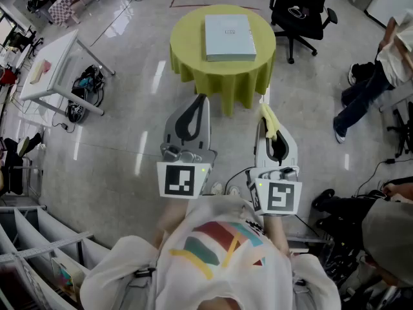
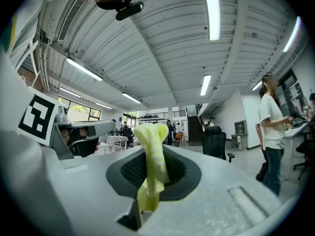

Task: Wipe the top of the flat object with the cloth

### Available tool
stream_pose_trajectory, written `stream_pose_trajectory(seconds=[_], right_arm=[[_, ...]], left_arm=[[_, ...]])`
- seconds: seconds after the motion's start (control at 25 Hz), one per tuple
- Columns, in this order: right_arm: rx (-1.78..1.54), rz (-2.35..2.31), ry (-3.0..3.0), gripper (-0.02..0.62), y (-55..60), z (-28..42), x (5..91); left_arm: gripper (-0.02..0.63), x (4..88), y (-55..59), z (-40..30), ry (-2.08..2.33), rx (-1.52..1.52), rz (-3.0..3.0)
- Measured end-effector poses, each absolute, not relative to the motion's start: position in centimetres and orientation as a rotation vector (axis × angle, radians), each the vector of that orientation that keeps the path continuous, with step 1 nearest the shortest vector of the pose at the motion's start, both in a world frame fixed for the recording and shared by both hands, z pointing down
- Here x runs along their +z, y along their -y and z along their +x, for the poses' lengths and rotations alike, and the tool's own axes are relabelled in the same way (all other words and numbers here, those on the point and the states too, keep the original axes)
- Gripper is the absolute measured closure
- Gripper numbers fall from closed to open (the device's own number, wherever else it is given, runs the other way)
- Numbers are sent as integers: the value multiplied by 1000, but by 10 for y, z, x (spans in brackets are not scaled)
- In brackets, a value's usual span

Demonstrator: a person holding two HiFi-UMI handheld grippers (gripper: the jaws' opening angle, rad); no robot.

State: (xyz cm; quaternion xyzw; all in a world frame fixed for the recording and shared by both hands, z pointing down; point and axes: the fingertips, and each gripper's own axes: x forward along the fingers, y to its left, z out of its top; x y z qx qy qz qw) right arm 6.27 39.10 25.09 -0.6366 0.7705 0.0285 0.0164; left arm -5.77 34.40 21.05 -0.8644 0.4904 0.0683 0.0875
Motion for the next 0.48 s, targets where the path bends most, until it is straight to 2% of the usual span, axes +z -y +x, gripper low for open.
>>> stream_pose_trajectory(seconds=[0.48], right_arm=[[79,-2044,-2392,568,-375,37,258]], left_arm=[[589,212,-331,-86,-1443,221,-2591]])
